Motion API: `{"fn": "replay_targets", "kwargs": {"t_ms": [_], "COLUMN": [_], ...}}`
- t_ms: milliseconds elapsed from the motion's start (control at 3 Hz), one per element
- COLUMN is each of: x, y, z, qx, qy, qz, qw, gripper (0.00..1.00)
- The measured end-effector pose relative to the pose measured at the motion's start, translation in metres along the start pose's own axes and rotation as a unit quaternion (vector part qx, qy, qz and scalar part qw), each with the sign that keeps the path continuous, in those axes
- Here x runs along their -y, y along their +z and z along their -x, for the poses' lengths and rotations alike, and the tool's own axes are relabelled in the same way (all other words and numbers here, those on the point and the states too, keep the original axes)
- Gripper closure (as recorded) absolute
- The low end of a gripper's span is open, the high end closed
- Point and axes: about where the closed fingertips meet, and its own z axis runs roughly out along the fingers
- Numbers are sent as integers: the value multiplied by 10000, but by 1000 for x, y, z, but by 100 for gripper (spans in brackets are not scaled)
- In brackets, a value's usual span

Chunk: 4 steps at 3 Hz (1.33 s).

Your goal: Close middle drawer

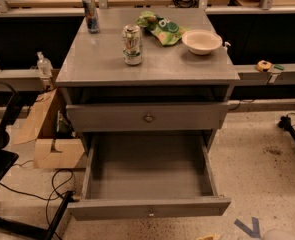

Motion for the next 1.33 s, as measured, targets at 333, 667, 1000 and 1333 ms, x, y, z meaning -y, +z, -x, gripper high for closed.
{"fn": "replay_targets", "kwargs": {"t_ms": [333, 667, 1000, 1333], "x": [24, 64, 99, 113], "y": [53, 91, 117, 125], "z": [-21, -22, -7, 8], "qx": [201, 450, 617, 664], "qy": [-53, -165, -377, -526], "qz": [258, 341, 378, 367], "qw": [9994, 9983, 9967, 9957], "gripper": [88, 100, 100, 100]}}
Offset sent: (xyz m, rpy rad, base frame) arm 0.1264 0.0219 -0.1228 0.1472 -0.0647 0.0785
